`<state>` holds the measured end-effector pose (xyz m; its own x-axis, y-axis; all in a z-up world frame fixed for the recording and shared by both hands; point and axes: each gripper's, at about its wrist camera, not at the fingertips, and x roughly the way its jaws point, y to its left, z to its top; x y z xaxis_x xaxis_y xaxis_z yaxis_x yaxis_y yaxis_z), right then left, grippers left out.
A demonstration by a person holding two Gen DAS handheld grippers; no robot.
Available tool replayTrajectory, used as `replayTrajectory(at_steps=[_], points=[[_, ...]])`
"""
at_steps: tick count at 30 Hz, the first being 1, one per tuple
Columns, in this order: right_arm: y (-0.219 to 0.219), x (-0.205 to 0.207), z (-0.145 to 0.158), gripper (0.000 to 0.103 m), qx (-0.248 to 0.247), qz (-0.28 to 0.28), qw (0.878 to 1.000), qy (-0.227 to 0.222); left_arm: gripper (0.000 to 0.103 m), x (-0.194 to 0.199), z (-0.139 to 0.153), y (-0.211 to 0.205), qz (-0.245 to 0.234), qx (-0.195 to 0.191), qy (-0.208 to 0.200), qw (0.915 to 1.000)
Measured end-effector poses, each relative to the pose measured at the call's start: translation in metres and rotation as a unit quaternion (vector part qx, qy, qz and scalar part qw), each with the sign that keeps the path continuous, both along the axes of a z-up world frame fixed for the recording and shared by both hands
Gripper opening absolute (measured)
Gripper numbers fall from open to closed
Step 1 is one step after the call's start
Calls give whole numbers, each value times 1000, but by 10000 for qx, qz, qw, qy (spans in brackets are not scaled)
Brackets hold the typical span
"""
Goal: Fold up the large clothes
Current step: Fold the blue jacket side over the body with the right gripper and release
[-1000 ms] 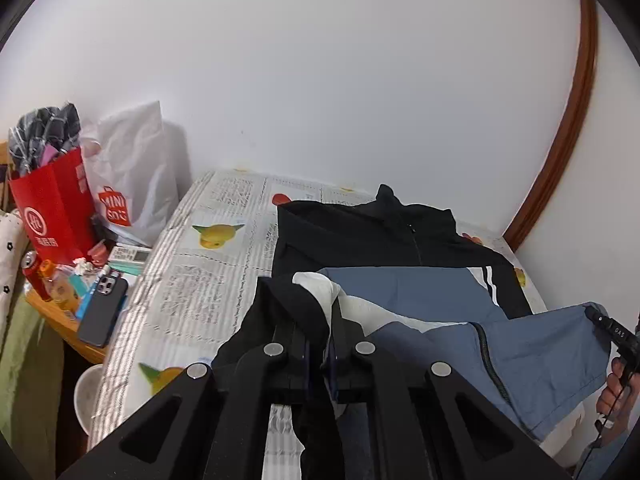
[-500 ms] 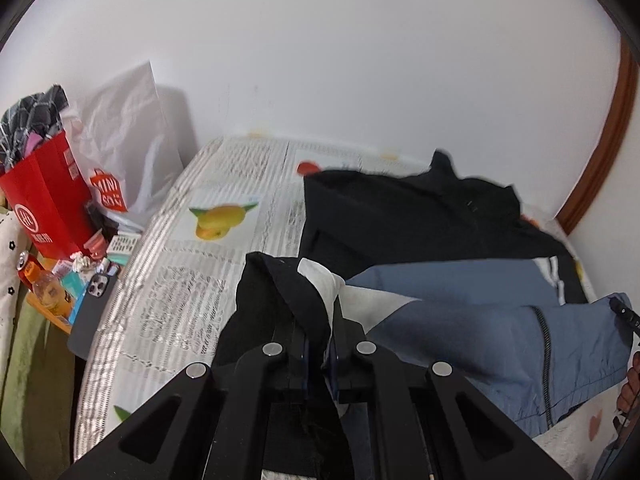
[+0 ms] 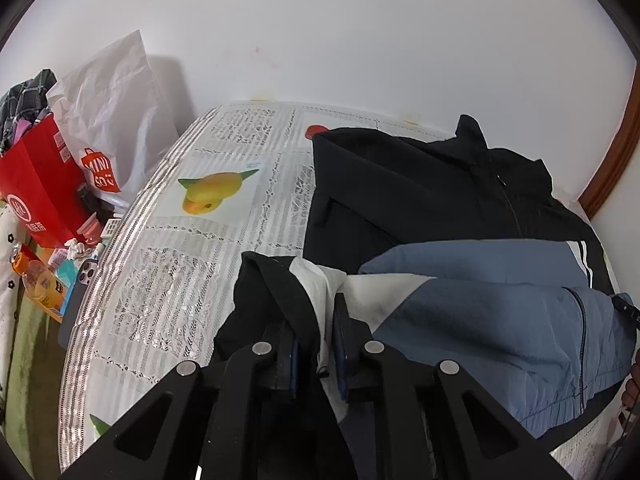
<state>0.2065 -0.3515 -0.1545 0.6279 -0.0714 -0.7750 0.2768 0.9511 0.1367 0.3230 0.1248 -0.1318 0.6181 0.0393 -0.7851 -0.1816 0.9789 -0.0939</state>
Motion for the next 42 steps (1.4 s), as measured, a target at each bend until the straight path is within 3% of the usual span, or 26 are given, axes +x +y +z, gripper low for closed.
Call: replayTrajectory(at_steps=[2,5,7,9,14,19,27,30,33,35,36,38,42], points=[[3,-1,2,20,-80,56,9999,83,23,-3,5,-3,-173,-61,18,9998],[16,-16,17,33,-431,462,9979,128,44,-17,18,-6,-469,-198,-115,9986],[20,-41,35,50,-583,593,9964,-153,46,-27,25,-9,-570,-215,-193,9980],[14,-61,47,55,-528,526,9967,-320,47,-37,32,-9,-618,-117,-235,9977],[-12,-93,46,56,-599,73,9982,-20,50,-63,42,1,-480,314,-355,9977],[-23,-107,17,55,-270,40,9988,395,50,-81,27,27,-292,113,-221,9993],[-24,-107,-10,55,73,-42,9992,391,50,-89,-12,48,-318,-181,120,9993],[-24,-101,-15,55,186,-41,9990,407,48,-83,-25,49,-370,-362,244,9984],[-23,-98,-19,51,216,21,9988,442,37,-78,-35,46,-441,-523,318,9971],[-24,-98,-19,42,421,124,9983,384,27,-77,-35,42,-480,-450,297,9974],[-24,-99,-19,29,558,190,9976,372,20,-77,-34,40,-514,-449,299,9972],[-21,-101,-16,15,506,233,9978,368,15,-79,-32,40,-506,-462,286,9972],[-13,-107,-5,10,306,445,9977,415,11,-90,-25,43,-499,-552,247,9969]])
